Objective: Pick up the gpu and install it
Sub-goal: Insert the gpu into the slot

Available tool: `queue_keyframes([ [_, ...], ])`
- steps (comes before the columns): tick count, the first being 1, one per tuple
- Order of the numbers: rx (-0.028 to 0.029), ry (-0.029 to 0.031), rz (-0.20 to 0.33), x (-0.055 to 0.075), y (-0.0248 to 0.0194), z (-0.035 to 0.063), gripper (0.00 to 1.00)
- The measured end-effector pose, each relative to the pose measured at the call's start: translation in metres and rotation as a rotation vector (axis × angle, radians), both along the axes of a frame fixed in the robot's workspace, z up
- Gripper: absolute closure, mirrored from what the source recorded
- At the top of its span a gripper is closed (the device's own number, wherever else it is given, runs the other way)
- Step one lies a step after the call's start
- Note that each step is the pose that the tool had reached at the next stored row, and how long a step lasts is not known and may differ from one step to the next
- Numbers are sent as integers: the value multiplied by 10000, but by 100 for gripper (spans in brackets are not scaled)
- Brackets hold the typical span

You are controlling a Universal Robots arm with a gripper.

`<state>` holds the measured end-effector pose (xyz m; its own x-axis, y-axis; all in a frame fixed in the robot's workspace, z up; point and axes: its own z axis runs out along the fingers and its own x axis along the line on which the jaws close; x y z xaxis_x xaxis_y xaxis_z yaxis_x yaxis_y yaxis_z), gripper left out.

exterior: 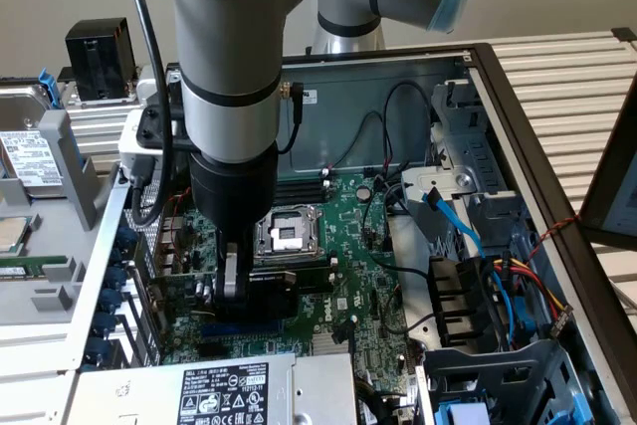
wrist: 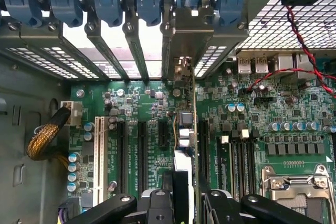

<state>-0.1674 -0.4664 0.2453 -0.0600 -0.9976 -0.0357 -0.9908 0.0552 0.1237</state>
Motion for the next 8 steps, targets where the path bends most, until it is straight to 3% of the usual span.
queue_keyframes([
  [8, 3, -2, -16, -5, 0, -6, 72],
])
